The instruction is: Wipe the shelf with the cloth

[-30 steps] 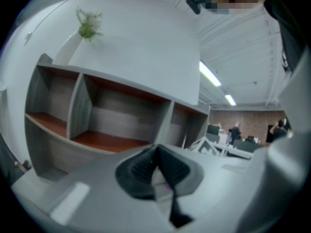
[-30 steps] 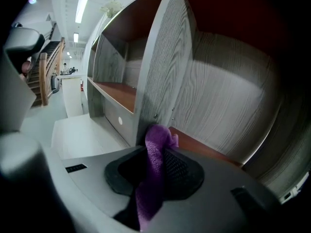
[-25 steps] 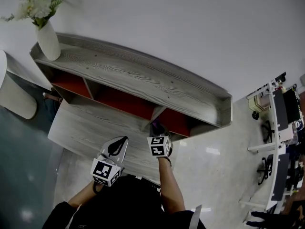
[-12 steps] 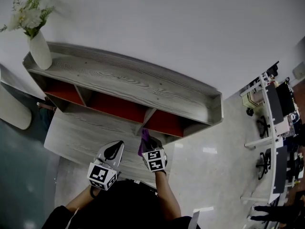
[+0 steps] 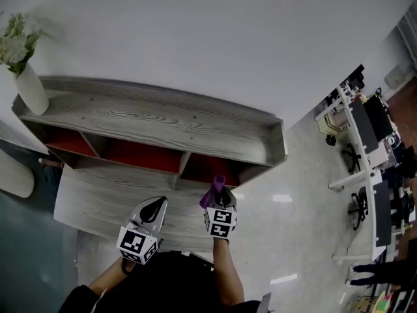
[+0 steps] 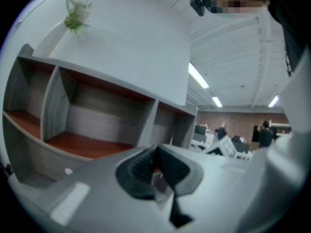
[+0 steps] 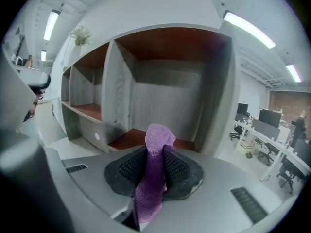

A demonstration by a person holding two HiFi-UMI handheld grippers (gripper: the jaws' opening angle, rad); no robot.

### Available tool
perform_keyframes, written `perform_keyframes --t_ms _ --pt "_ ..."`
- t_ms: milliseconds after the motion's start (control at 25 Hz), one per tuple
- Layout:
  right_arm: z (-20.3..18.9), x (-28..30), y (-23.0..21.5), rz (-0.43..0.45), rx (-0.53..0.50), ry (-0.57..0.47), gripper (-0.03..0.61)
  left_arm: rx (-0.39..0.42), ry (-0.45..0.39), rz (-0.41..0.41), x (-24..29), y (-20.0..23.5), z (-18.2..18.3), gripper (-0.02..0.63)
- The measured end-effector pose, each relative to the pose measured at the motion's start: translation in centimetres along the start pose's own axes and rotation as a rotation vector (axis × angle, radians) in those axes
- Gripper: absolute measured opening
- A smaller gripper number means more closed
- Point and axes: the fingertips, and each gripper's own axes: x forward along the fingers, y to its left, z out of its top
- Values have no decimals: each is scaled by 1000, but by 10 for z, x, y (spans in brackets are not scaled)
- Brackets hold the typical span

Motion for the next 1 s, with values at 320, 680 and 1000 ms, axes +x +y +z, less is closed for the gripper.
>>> perform_keyframes --t_ms 320,680,1000 --pt "19 25 -54 -170 38 -6 72 7 6 -35 15 -5 3 5" --pt "7 54 -63 -221 35 87 71 2 23 -35 26 3 1 5" --pt "-4 78 -66 -231 29 178 72 -2 41 -40 34 7 -1 5"
